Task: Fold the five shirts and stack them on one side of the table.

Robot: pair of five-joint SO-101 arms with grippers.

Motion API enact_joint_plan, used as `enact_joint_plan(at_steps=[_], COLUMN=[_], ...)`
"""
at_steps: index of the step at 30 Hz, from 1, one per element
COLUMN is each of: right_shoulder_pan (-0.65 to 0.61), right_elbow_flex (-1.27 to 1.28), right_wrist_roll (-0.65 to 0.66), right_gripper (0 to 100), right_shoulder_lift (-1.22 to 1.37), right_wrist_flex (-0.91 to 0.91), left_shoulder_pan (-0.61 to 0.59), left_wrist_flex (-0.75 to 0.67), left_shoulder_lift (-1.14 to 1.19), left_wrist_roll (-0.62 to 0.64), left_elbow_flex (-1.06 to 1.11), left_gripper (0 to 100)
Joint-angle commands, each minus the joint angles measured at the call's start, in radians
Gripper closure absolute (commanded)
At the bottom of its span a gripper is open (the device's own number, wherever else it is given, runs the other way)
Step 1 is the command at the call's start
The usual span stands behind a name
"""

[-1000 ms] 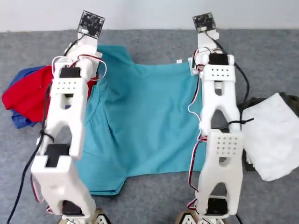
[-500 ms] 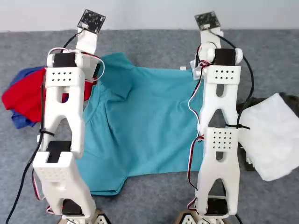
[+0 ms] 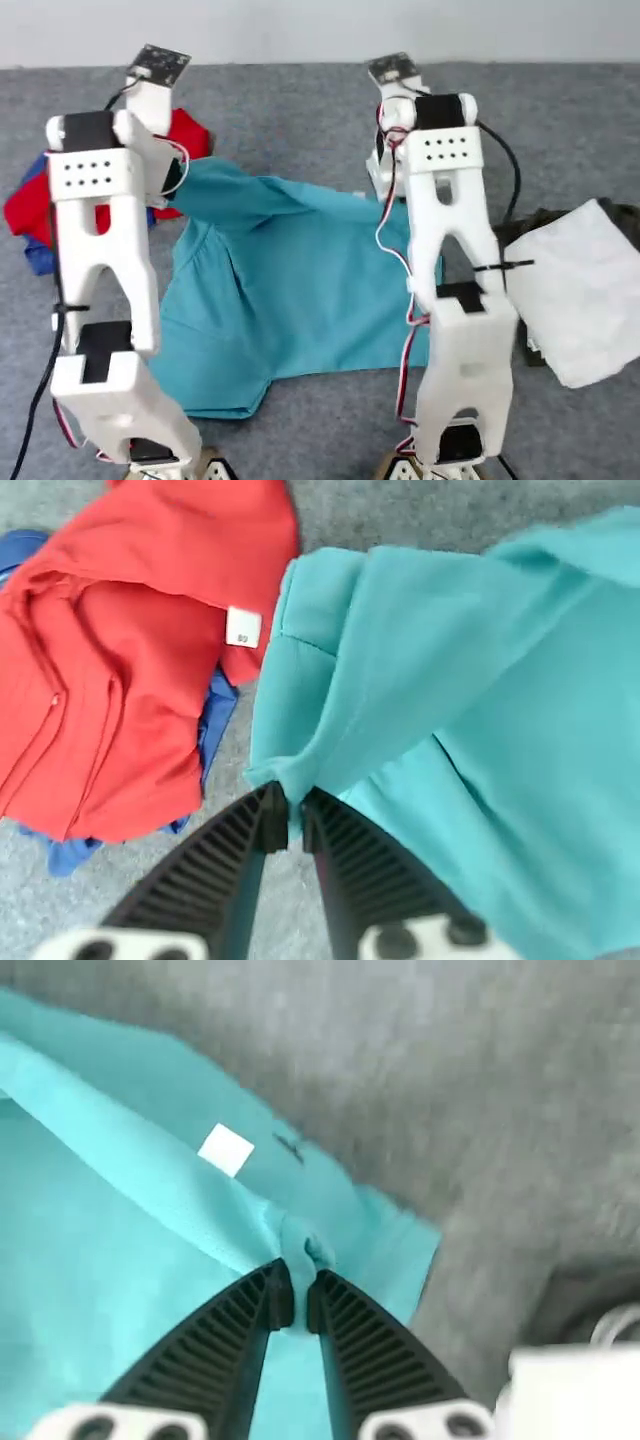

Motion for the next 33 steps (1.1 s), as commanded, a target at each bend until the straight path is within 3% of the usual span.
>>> enact_joint_plan(at_steps=[1,14,24,33], right_shoulder_pan=[0.012,0.058,0.062,0.061], right_elbow_flex=[0.255,0.882,0.928,0.933], right_wrist_roll=[-0.005,0.031,0.068,0.123], right_gripper=[98.9,98.9,98.9,98.9], right_shoulder_lift=[-0.199,-0.499,-0.615,-0.616], right_wrist_flex=[0.025,-0.252,-0.232,-0.156], left_shoulder_pan=[-0.008,0.051,0.049,0.048], left_wrist_flex=[0.026,0.025,0.028,0.028], left_shoulder_lift=[-0.097,-0.463,-0.799,-0.927], left_wrist_roll=[-0.012,-0.064,-0.132,-0.198], left_elbow_flex=[0.062,0.661,0.832,1.056], left_gripper=[99,99,99,99])
